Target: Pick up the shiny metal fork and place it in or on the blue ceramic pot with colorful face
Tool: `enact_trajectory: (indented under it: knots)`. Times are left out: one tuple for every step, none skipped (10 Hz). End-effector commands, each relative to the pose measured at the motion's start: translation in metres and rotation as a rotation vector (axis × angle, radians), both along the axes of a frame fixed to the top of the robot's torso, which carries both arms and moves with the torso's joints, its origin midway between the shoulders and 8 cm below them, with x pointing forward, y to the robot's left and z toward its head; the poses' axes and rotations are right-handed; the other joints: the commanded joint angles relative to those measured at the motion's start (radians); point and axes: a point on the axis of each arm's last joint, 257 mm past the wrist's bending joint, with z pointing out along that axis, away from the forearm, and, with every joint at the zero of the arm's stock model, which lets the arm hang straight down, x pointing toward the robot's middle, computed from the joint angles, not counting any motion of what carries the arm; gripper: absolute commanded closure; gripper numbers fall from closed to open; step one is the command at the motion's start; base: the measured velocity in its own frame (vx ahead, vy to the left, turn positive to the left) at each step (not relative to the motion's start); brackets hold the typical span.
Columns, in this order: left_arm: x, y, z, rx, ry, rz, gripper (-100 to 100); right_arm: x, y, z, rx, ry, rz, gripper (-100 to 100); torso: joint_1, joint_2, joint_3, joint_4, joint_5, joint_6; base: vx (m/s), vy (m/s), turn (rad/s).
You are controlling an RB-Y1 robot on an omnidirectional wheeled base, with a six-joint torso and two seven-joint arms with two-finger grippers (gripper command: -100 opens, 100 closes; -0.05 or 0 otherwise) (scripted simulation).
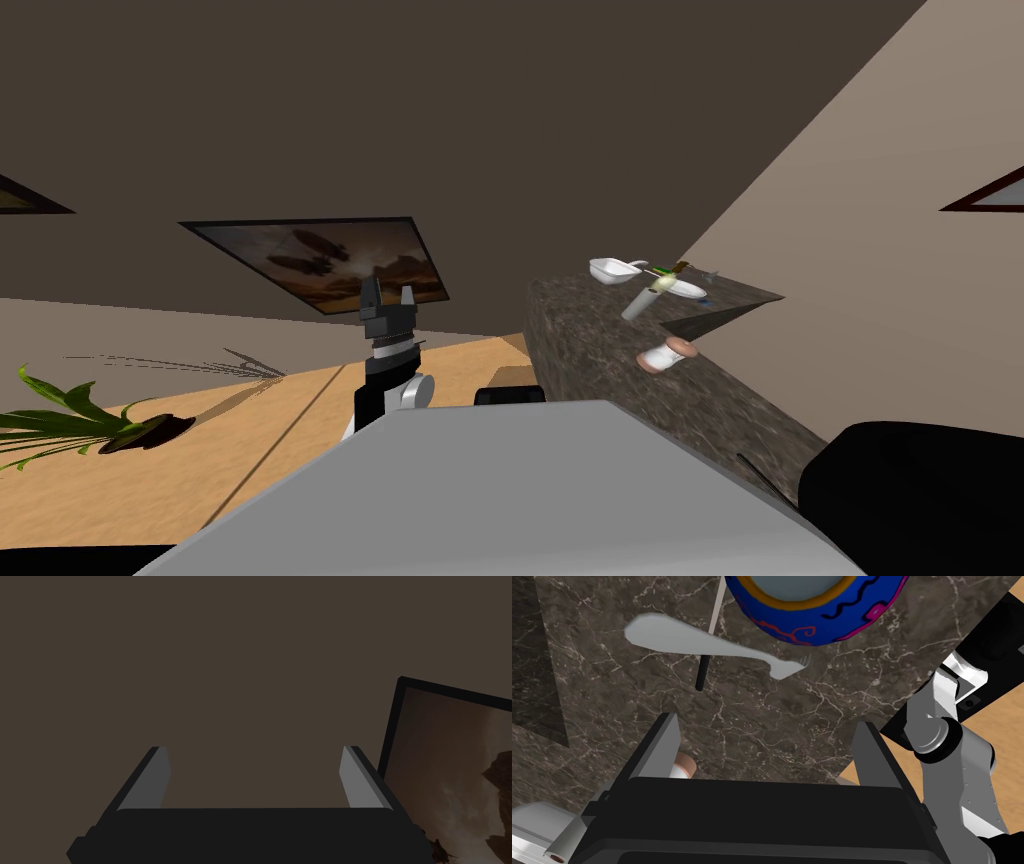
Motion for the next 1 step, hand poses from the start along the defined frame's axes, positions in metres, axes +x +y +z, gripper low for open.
enact_trajectory:
  knots:
    - [0.0000, 0.0000, 0.0000, 0.000, 0.000, 0.000, 0, 0.0000, 0.0000, 0.0000, 0.000, 0.000, 0.000, 0, 0.000, 0.000, 0.000, 0.000, 0.000, 0.000, 0.000, 0.000, 0.000]
